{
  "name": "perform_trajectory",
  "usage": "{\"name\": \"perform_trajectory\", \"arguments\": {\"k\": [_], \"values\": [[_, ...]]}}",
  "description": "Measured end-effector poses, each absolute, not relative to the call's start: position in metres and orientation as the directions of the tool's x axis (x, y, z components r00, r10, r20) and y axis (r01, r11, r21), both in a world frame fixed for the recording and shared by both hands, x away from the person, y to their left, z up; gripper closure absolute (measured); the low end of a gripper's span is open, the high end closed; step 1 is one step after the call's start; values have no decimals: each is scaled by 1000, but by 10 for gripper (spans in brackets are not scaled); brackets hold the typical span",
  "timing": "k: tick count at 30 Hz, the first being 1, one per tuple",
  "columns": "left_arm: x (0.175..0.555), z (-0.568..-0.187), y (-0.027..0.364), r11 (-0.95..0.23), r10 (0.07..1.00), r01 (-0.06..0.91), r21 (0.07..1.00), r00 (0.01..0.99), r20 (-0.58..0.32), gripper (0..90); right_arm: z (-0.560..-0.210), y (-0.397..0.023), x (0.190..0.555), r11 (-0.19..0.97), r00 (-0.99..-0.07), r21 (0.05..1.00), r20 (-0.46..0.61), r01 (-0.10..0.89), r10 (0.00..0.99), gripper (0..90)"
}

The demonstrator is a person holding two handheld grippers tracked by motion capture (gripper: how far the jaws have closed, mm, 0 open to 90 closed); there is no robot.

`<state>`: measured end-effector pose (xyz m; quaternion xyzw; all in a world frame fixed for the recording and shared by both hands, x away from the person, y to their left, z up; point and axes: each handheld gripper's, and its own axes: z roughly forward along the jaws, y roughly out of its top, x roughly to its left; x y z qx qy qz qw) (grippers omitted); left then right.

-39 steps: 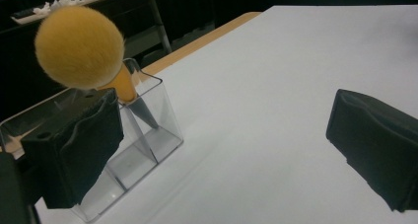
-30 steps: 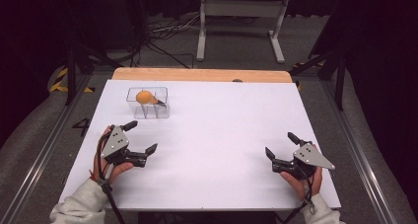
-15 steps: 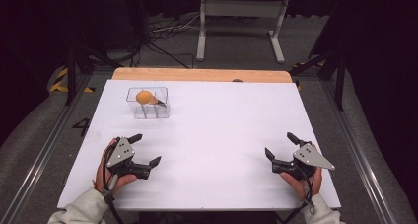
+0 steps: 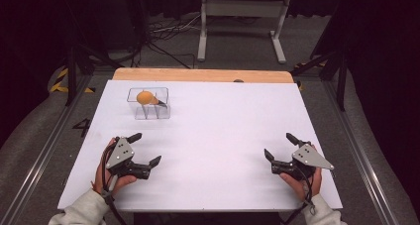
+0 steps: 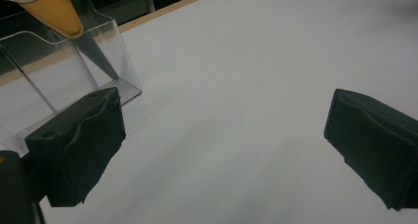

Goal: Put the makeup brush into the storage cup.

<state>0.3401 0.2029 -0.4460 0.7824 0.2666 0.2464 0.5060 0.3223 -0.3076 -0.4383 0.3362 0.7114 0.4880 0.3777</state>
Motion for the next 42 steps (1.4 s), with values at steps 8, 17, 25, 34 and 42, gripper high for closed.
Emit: {"name": "perform_trajectory", "arguments": {"k": [8, 17, 25, 34, 42], "values": [[340, -446, 205, -347, 664, 167, 923, 738, 116, 25, -438, -305, 323, 303, -493, 947, -216, 104, 843, 93], [343, -446, 205, -352, 662, 170, 921, 741, 116, 22, -441, -304, 325, 320, -498, 940, -224, 115, 838, 93], [344, -447, 207, -353, 663, 174, 919, 740, 115, 20, -441, -304, 325, 323, -504, 940, -225, 114, 834, 93], [345, -447, 207, -361, 660, 183, 914, 743, 112, 23, -442, -304, 326, 322, -509, 939, -220, 122, 832, 93], [347, -448, 208, -353, 662, 193, 915, 743, 98, 23, -443, -305, 327, 318, -507, 939, -211, 133, 836, 91]]}}
